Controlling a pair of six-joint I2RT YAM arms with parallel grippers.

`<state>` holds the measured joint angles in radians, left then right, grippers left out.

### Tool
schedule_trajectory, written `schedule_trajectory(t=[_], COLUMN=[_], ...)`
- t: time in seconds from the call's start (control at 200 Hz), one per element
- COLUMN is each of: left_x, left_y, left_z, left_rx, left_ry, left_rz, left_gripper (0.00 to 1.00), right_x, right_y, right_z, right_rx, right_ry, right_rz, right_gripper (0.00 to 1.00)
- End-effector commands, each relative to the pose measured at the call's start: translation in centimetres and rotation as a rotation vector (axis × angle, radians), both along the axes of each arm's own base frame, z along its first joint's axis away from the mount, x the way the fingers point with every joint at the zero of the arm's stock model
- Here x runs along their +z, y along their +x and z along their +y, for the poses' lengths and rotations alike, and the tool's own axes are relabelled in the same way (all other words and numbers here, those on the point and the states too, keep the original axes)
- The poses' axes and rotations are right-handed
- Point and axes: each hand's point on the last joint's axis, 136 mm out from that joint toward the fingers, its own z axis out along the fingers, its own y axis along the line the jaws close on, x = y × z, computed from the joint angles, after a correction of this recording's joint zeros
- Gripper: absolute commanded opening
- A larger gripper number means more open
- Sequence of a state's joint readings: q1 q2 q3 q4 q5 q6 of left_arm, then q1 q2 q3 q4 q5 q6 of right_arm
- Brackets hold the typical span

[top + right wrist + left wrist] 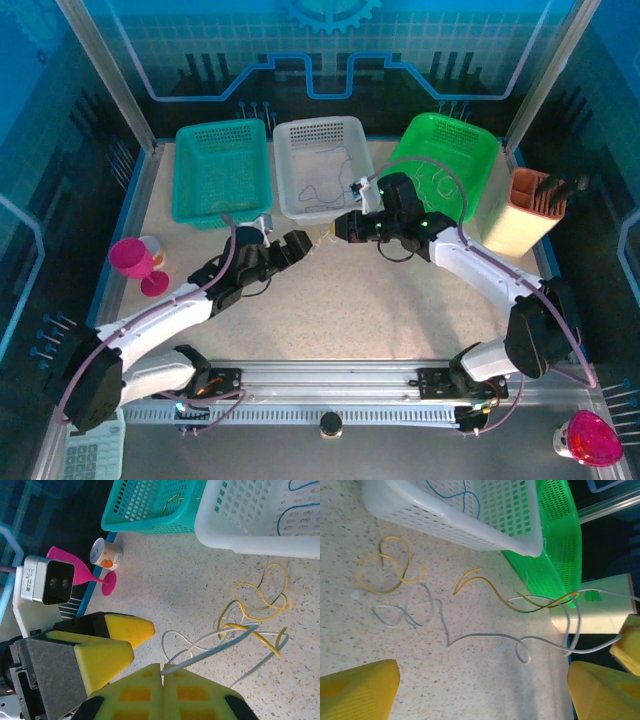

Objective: Untangle the cables

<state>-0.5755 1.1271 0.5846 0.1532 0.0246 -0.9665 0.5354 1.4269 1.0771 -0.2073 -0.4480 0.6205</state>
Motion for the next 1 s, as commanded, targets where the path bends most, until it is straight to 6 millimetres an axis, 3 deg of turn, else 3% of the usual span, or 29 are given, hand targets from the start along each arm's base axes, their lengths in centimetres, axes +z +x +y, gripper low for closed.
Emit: schedule_trajectory(t=[0.0, 0.245, 0.57, 0.795, 0.995], left_x=[1.4, 1.3, -1.4, -1.6, -1.0], left_y=[0.3, 0.6, 1.4, 1.8, 2.2], left_z=[-1.6, -4.0, -3.3, -2.7, -3.3], left_rx=[-0.027, -0.020, 0.109, 0.200, 0.210], left_ry=[-0.103, -0.185, -0.255, -0.400, -0.480], left_rz=[-0.003, 0.031, 0.072, 0.093, 0.098], left_gripper=[0.87, 0.85, 0.76, 0.73, 0.76], right_x=[0.4, -0.1, 0.0, -0.1, -0.1], right_y=[0.0, -0.1, -0.4, -0.4, -0.5], right_z=[0.0, 0.1, -0.3, -0.3, -0.2], right_rx=[0.015, 0.013, 0.007, 0.005, 0.009], right_ry=[0.025, 0.028, 0.030, 0.034, 0.043], right_rz=[-0.015, -0.001, -0.008, -0.006, -0.003], right_gripper=[0.00, 0.00, 0.00, 0.00, 0.00])
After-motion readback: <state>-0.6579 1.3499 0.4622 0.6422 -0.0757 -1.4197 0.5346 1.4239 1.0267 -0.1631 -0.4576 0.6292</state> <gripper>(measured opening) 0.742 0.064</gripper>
